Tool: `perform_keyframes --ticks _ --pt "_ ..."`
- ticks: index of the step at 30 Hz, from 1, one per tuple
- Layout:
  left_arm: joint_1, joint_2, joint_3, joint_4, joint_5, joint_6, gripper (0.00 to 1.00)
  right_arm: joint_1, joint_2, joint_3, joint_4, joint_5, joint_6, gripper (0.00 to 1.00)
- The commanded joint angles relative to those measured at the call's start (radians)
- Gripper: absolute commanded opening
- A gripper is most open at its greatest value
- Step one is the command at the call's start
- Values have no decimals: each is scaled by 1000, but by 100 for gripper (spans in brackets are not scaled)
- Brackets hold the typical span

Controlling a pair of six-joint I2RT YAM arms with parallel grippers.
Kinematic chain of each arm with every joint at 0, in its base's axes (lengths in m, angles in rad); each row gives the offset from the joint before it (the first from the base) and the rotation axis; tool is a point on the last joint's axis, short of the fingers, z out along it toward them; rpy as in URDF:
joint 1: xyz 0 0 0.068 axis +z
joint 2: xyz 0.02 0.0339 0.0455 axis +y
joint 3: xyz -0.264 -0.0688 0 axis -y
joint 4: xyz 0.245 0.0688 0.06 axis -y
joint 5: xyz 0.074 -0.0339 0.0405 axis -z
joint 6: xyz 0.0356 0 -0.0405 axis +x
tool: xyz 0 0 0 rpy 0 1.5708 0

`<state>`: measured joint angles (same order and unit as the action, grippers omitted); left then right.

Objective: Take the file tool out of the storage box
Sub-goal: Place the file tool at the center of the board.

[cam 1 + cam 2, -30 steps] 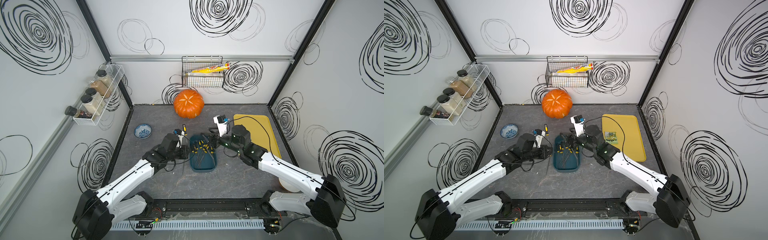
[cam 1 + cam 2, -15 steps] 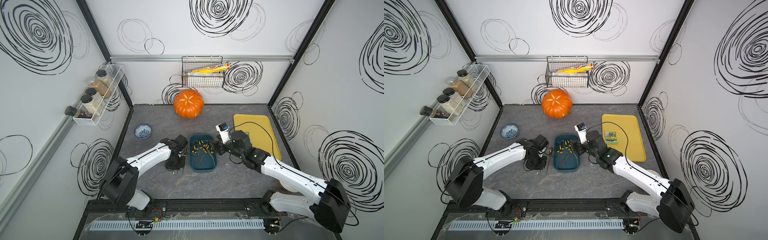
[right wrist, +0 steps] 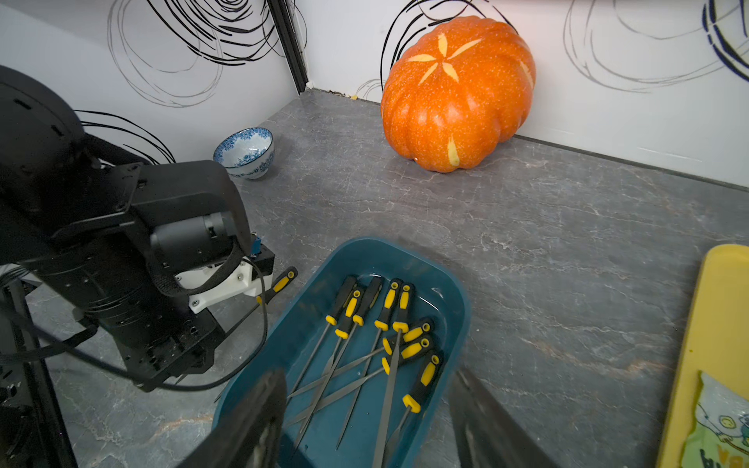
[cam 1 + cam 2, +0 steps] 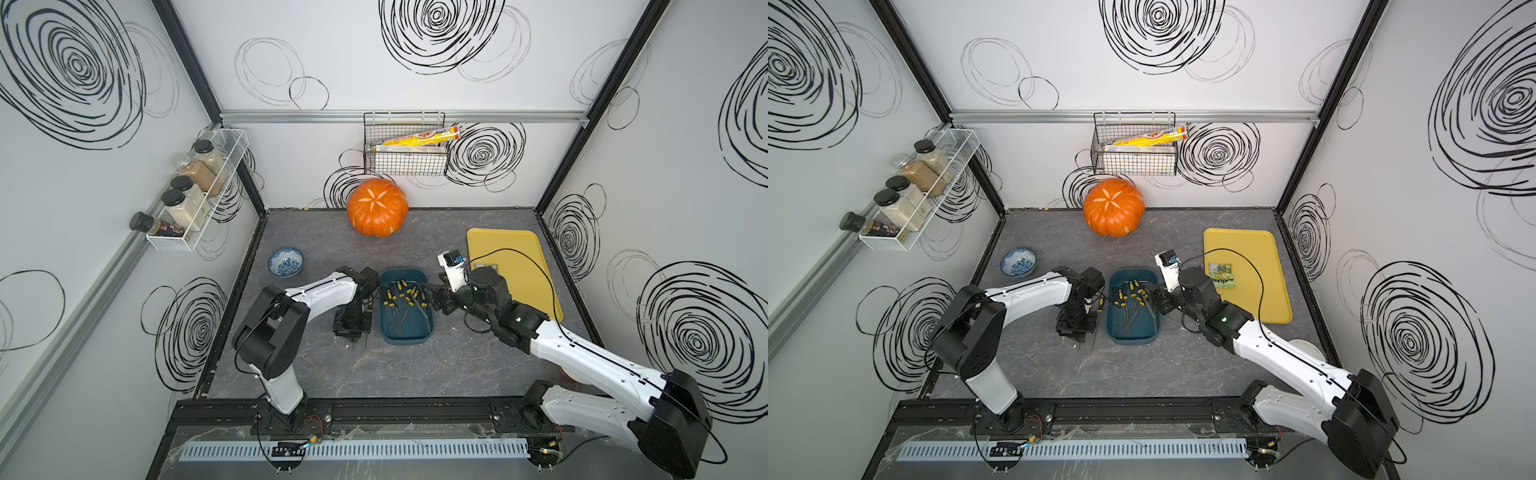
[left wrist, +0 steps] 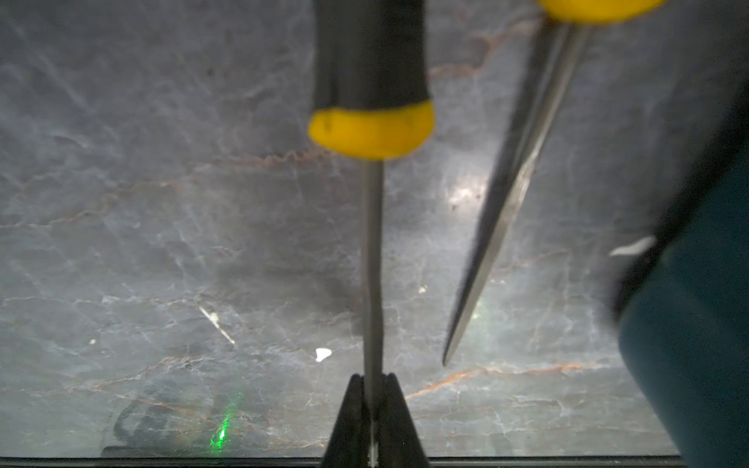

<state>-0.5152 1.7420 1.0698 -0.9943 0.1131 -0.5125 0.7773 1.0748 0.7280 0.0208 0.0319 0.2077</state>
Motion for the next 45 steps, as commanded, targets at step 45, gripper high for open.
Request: perform_keyframes --ticks 45 --pt "101 35 0 75 20 89 22 -1 442 170 -35 -122 -38 59"
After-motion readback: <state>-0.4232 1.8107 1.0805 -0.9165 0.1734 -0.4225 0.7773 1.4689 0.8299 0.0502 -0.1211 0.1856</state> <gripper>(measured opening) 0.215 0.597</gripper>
